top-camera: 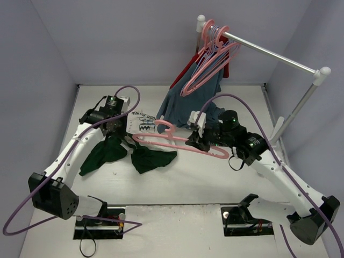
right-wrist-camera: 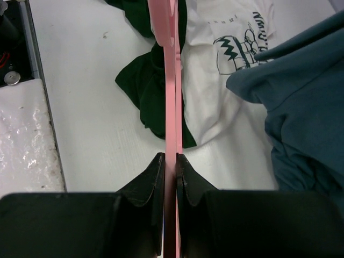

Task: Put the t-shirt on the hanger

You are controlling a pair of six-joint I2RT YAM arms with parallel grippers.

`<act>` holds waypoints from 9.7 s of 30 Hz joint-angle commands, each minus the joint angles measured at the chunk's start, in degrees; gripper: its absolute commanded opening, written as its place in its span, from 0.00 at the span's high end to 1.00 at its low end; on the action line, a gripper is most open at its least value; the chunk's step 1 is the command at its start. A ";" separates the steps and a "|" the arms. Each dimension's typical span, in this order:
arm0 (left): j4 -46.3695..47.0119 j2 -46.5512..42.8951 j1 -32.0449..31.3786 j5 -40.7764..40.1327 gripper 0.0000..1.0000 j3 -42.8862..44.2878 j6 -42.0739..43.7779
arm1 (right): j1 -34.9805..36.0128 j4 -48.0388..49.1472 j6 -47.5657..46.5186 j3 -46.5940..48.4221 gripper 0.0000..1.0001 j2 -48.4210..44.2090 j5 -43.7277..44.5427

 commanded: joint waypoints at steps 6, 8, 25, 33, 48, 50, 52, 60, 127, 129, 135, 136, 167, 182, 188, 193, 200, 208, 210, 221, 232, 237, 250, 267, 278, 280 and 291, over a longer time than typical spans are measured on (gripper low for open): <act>-4.10 -0.01 0.09 6.36 1.00 2.66 2.46 | 5.64 7.36 -2.31 6.23 1.00 6.03 3.34; -4.18 0.13 0.09 6.66 1.00 3.02 3.05 | 6.61 7.78 -2.46 6.82 1.00 6.92 3.86; -8.74 0.91 4.13 5.01 1.00 16.30 8.63 | 8.02 14.19 -0.17 8.04 1.00 5.72 0.44; -9.87 0.95 5.39 9.35 1.00 17.99 8.59 | 8.02 15.69 -0.03 6.88 1.00 4.63 1.32; -12.97 0.17 -3.60 17.55 1.00 33.41 1.85 | 7.67 31.81 2.41 9.78 1.00 11.86 2.78; -13.91 0.45 -3.69 17.42 1.00 36.84 1.20 | 7.08 35.09 3.50 10.34 1.00 12.26 2.62; -14.87 1.08 -3.69 17.21 1.00 39.40 0.94 | 6.75 36.64 3.82 11.77 1.00 12.66 2.35; -18.86 3.94 -4.32 11.15 1.00 51.86 3.63 | 6.00 37.17 4.53 19.02 1.00 10.91 -4.01; 0.30 -9.91 0.52 27.85 1.00 19.58 5.70 | 2.85 61.50 20.75 3.98 1.00 20.49 -14.68; 0.30 -7.92 0.47 26.64 1.00 19.71 6.19 | 2.92 63.58 22.03 2.02 1.00 20.68 -14.94; 0.30 -5.15 -0.09 25.46 1.00 19.80 8.13 | 2.31 64.73 22.15 1.28 1.00 20.45 -14.76; 0.30 -5.06 -0.17 25.38 1.00 20.04 9.19 | 1.83 64.73 22.15 1.52 1.00 20.93 -15.41; -12.30 -9.27 3.87 26.68 0.62 21.57 58.40 | 1.51 63.50 24.61 3.66 1.00 24.93 -18.89; -16.16 -1.86 11.02 38.24 0.62 20.82 66.24 | 2.19 61.86 23.50 3.48 1.00 24.17 -19.61; -16.14 -0.82 11.67 40.71 0.64 20.47 66.02 | 2.23 61.74 23.65 3.97 1.00 24.67 -20.31; -16.14 -0.05 11.68 45.81 0.82 20.67 64.27 | 2.22 61.65 23.66 4.72 1.00 24.89 -20.49; -16.19 -0.98 11.51 53.64 1.00 17.64 61.37 | 2.30 61.44 24.70 6.72 1.00 26.50 -22.36; -14.71 -3.34 11.51 54.74 1.00 18.39 56.75 | 2.05 61.13 26.79 7.45 0.77 27.75 -20.54; -12.52 -5.73 11.55 52.56 1.00 17.37 54.42 | 1.64 60.37 27.74 5.89 0.62 26.78 -15.83; -0.42 -15.15 11.60 40.51 1.00 8.57 42.37 | -2.09 46.14 31.28 -1.97 0.18 10.73 22.87; 2.52 -16.93 11.39 38.28 1.00 7.51 35.10 | 16.04 42.72 51.57 -11.73 0.56 7.07 43.72; 3.32 -16.56 11.00 38.46 1.00 6.81 34.03 | 22.59 47.88 61.39 -14.87 0.53 12.95 51.63; 3.38 -17.88 8.79 38.64 1.00 5.74 33.29 | 26.74 60.51 67.95 -6.81 0.45 32.74 49.57; 3.20 -19.29 7.82 40.75 1.00 6.18 32.76 | 27.35 64.20 66.29 -4.41 0.70 41.12 45.42; 1.18 -21.88 6.19 46.42 1.00 3.01 36.84 | 16.22 51.93 49.40 -14.89 1.00 19.66 50.04; 0.96 -22.38 5.83 46.62 1.00 2.22 37.93 | 11.93 48.64 47.58 -14.78 1.00 16.77 48.31; -0.69 -23.95 2.19 37.53 1.00 -3.56 42.62 | -5.37 37.64 40.05 -11.77 1.00 11.76 33.09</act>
